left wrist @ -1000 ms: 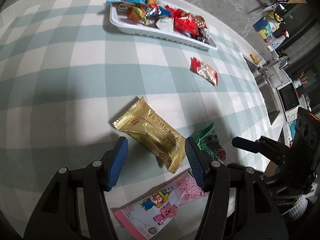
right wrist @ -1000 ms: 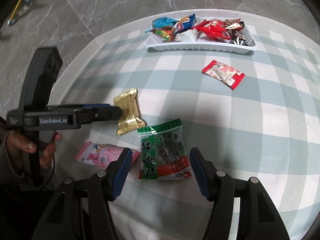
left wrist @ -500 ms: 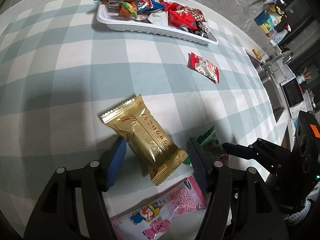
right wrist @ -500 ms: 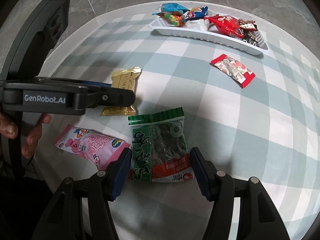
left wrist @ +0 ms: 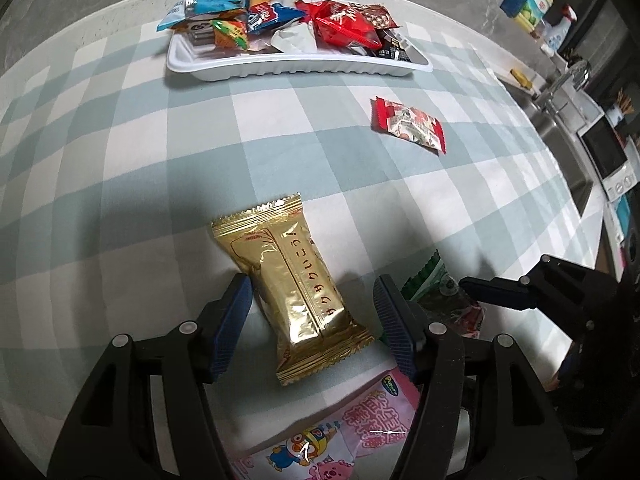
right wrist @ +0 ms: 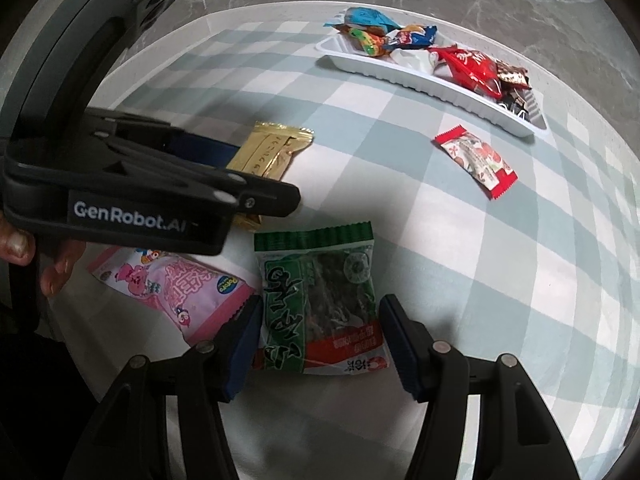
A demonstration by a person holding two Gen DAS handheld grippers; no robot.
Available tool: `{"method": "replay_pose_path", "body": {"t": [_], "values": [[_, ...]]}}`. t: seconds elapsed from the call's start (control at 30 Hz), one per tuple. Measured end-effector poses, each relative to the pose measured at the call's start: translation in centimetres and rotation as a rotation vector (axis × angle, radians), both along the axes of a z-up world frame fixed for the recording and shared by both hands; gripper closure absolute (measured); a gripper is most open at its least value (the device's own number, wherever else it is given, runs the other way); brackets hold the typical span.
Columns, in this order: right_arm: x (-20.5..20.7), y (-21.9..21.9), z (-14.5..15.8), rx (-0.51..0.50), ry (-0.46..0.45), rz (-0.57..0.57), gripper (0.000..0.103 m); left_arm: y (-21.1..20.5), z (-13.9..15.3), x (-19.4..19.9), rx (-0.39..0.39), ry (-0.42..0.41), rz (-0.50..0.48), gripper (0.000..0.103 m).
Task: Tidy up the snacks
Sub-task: 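Grasp the gold packet with the left tool while the right tool grasps the green packet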
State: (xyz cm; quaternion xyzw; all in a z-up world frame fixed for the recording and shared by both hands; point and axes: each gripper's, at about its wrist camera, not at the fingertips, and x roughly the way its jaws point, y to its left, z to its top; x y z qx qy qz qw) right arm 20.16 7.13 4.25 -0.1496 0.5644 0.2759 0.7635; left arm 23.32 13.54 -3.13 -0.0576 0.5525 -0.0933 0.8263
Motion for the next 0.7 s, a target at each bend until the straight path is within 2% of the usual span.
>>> {"method": "replay_pose_path", "body": {"t": [0.3,0.7], "values": [[0.0,0.1,0.0,-0.017,-0.018,0.017,0.043,-0.8,-0.2,0.1,0.052,-0.015,-0.021,0.035],[0.3,0.0,0.0,-0.023,-0.03,0.037,0.047,-1.6,-0.5,0.1,0.109,-0.054,-0.054,0.035]]}}
